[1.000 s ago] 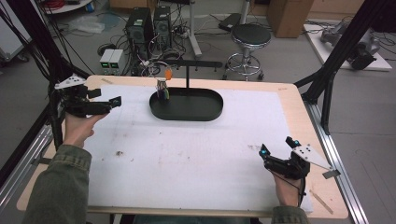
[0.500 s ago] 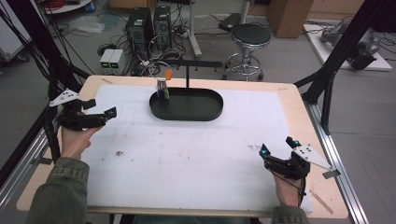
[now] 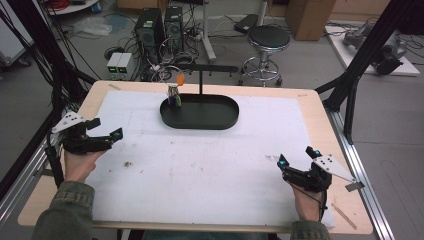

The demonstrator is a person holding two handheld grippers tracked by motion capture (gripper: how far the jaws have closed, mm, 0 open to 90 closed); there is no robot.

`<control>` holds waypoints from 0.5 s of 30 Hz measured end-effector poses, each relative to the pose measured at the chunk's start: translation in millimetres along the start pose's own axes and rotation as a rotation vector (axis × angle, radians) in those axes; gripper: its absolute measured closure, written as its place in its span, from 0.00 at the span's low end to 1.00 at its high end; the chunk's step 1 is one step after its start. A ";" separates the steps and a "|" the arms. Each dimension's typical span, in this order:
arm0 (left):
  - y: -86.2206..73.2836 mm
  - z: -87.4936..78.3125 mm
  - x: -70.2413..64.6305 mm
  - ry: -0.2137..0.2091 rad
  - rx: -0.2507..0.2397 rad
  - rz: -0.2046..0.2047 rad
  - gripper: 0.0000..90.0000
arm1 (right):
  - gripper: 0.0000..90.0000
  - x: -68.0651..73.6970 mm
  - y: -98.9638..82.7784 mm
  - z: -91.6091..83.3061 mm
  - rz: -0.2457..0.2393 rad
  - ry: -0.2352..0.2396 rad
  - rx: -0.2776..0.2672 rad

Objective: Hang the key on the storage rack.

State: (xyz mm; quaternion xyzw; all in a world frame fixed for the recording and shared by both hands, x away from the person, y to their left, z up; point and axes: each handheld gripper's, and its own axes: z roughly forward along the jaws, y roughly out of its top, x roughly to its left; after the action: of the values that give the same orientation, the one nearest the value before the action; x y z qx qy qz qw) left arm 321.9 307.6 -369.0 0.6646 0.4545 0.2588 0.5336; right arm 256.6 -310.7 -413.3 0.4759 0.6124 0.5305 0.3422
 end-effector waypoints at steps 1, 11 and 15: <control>-2.5 -1.5 0.3 0.004 -0.006 -0.003 0.02 | 0.00 -0.5 0.0 0.0 -0.005 -0.001 -0.002; -23.8 -13.0 5.2 0.037 -0.067 -0.050 0.02 | 0.00 -0.1 -0.2 0.3 -0.007 0.001 0.003; -31.4 -15.2 6.2 0.045 -0.064 -0.049 0.02 | 0.00 0.3 -0.6 0.7 -0.008 0.000 0.005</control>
State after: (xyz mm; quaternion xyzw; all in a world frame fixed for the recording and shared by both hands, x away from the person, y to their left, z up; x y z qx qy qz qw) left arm 301.8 320.9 -395.1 0.6300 0.4738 0.2749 0.5505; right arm 257.0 -310.2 -414.0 0.4743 0.6154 0.5277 0.3433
